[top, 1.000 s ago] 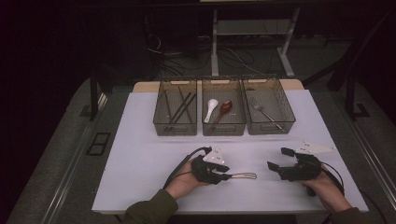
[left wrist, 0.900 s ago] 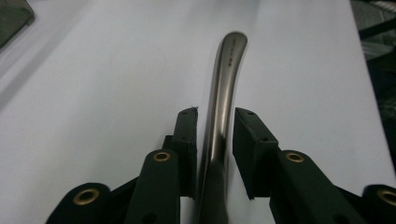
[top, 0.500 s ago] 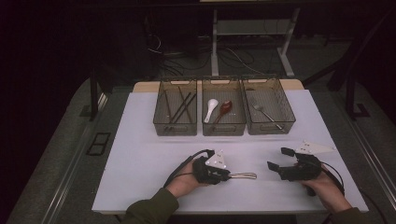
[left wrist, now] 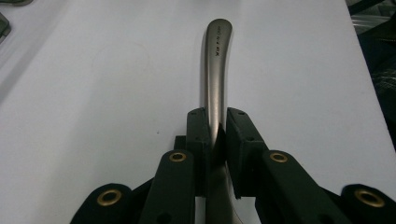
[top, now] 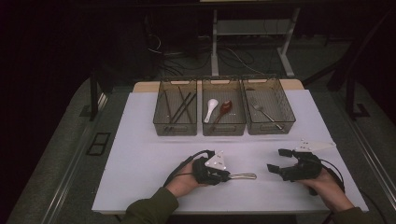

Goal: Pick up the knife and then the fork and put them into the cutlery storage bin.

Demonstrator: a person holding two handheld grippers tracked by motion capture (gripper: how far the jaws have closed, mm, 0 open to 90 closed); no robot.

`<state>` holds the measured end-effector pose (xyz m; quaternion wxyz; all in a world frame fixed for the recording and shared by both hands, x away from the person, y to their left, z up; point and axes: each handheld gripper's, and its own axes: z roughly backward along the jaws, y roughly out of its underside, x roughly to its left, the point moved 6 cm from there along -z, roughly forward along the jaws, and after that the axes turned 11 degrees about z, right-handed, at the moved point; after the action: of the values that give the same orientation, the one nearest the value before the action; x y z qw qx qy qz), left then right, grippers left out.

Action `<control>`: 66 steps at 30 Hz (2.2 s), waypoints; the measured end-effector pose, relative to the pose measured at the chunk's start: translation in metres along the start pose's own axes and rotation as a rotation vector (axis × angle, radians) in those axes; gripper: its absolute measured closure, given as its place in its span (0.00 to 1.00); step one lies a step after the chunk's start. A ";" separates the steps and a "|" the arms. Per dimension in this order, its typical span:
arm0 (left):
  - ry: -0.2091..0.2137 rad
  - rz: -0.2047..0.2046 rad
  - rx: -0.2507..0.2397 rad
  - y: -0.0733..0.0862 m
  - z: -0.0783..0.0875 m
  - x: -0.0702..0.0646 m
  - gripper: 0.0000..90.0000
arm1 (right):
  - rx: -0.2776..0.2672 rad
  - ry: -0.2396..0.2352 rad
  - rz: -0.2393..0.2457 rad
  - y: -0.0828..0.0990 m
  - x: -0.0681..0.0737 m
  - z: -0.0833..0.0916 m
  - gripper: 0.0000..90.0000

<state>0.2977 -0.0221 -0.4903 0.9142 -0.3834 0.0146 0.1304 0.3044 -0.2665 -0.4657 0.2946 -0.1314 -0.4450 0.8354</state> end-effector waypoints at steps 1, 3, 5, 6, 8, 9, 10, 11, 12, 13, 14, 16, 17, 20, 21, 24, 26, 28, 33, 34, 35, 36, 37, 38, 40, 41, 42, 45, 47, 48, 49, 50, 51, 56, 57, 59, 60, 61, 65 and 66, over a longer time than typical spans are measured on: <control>0.004 0.004 -0.002 0.000 0.000 -0.001 0.88 | 0.002 -0.013 0.016 -0.001 0.001 0.000 0.18; 0.008 -0.007 0.001 -0.001 0.001 -0.002 0.88 | 0.016 -0.044 0.033 -0.002 0.004 0.001 0.17; 0.008 -0.013 -0.003 -0.002 0.002 -0.004 0.88 | 0.028 -0.072 0.050 -0.003 0.006 0.001 0.15; 0.010 -0.015 -0.002 -0.003 0.003 -0.004 0.88 | 0.036 -0.080 0.053 -0.004 0.007 0.001 0.15; 0.011 -0.017 -0.011 -0.005 0.007 -0.004 0.88 | 0.052 -0.111 0.073 -0.005 0.009 0.002 0.16; 0.014 -0.020 -0.013 -0.006 0.008 -0.004 0.88 | 0.060 -0.127 0.081 -0.006 0.009 0.002 0.16; 0.012 -0.026 -0.014 -0.007 0.010 -0.005 0.88 | 0.069 -0.143 0.091 -0.008 0.010 0.002 0.16; 0.011 -0.029 -0.016 -0.007 0.012 -0.005 0.88 | 0.080 -0.157 0.100 -0.010 0.011 0.001 0.16; 0.015 -0.030 -0.019 -0.008 0.014 -0.006 0.88 | 0.086 -0.168 0.107 -0.012 0.012 0.000 0.16; 0.015 -0.043 -0.014 -0.009 0.016 -0.006 0.88 | 0.094 -0.180 0.119 -0.014 0.013 -0.001 0.16; 0.012 -0.045 -0.016 -0.010 0.018 -0.007 0.88 | 0.104 -0.195 0.130 -0.016 0.015 -0.002 0.16; 0.013 -0.049 -0.020 -0.012 0.021 -0.008 0.88 | 0.116 -0.220 0.150 -0.021 0.017 -0.006 0.16; 0.012 -0.060 -0.021 -0.013 0.022 -0.009 0.88 | 0.120 -0.233 0.160 -0.024 0.019 -0.007 0.16; 0.016 -0.065 -0.032 -0.016 0.026 -0.010 0.88 | 0.126 -0.275 0.190 -0.031 0.025 -0.013 0.16; 0.018 -0.069 -0.033 -0.017 0.027 -0.011 0.88 | 0.130 -0.290 0.200 -0.033 0.027 -0.015 0.16; 0.021 -0.088 -0.034 -0.020 0.029 -0.014 0.88 | 0.137 -0.340 0.236 -0.040 0.034 -0.023 0.18; 0.027 -0.082 -0.039 -0.022 0.030 -0.016 0.88 | 0.146 -0.371 0.251 -0.045 0.039 -0.028 0.21; 0.026 -0.090 -0.041 -0.024 0.030 -0.017 0.88 | 0.154 -0.398 0.260 -0.049 0.044 -0.034 0.24; 0.022 -0.102 -0.035 -0.025 0.030 -0.018 0.87 | 0.210 -0.472 0.322 -0.051 0.056 -0.050 0.34; 0.022 -0.102 -0.034 -0.025 0.030 -0.019 0.88 | 0.223 -0.486 0.329 -0.051 0.058 -0.053 0.37; 0.022 -0.103 -0.034 -0.025 0.030 -0.019 0.88 | 0.237 -0.503 0.332 -0.050 0.061 -0.056 0.41; 0.022 -0.104 -0.034 -0.025 0.030 -0.019 0.88 | 0.246 -0.515 0.338 -0.050 0.063 -0.059 0.44; 0.022 -0.106 -0.034 -0.025 0.030 -0.019 0.88 | 0.259 -0.525 0.344 -0.049 0.065 -0.062 0.48; 0.020 -0.109 -0.034 -0.026 0.030 -0.019 0.88 | 0.274 -0.535 0.346 -0.049 0.066 -0.064 0.51; 0.027 -0.089 -0.039 -0.025 0.030 -0.020 0.87 | 0.293 -0.549 0.354 -0.048 0.069 -0.068 0.57; 0.028 -0.091 -0.040 -0.026 0.030 -0.020 0.88 | 0.305 -0.553 0.358 -0.048 0.069 -0.069 0.60; 0.029 -0.092 -0.039 -0.026 0.030 -0.021 0.87 | 0.308 -0.557 0.362 -0.048 0.070 -0.071 0.63; 0.030 -0.092 -0.039 -0.026 0.029 -0.021 0.88 | 0.323 -0.569 0.374 -0.048 0.072 -0.074 0.69; 0.032 -0.092 -0.039 -0.025 0.029 -0.022 0.87 | 0.337 -0.577 0.374 -0.048 0.074 -0.075 0.73; 0.032 -0.093 -0.039 -0.026 0.029 -0.022 0.87 | 0.344 -0.577 0.371 -0.048 0.075 -0.075 0.76; 0.030 -0.107 -0.034 -0.026 0.029 -0.021 0.87 | 0.341 -0.575 0.385 -0.048 0.076 -0.076 0.79; 0.033 -0.102 -0.032 -0.026 0.029 -0.021 0.87 | 0.338 -0.578 0.397 -0.048 0.076 -0.076 0.81; 0.033 -0.108 -0.033 -0.026 0.030 -0.021 0.87 | 0.341 -0.577 0.402 -0.048 0.076 -0.077 0.84; 0.037 -0.110 -0.056 -0.027 0.032 -0.020 0.89 | 0.341 -0.581 0.435 -0.048 0.078 -0.076 0.91; 0.043 -0.111 -0.057 -0.028 0.033 -0.019 0.89 | 0.336 -0.575 0.439 -0.048 0.078 -0.076 0.91; 0.052 -0.103 -0.086 -0.030 0.037 -0.019 0.96 | 0.341 -0.577 0.445 -0.047 0.079 -0.077 0.92; 0.051 -0.093 -0.094 -0.030 0.038 -0.018 0.94 | 0.350 -0.578 0.452 -0.046 0.079 -0.077 0.92; 0.052 -0.085 -0.097 -0.030 0.040 -0.017 0.90 | 0.352 -0.577 0.450 -0.046 0.079 -0.078 0.92; 0.039 -0.056 -0.101 -0.028 0.041 -0.012 0.82 | 0.346 -0.557 0.451 -0.047 0.077 -0.077 0.92; 0.040 -0.042 -0.108 -0.027 0.042 -0.012 0.81 | 0.346 -0.550 0.452 -0.047 0.076 -0.077 0.92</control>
<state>0.2902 -0.0136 -0.4403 0.8942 -0.4349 0.0179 0.1042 0.2987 -0.1489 -0.4677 -0.0089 0.0542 -0.3199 0.9459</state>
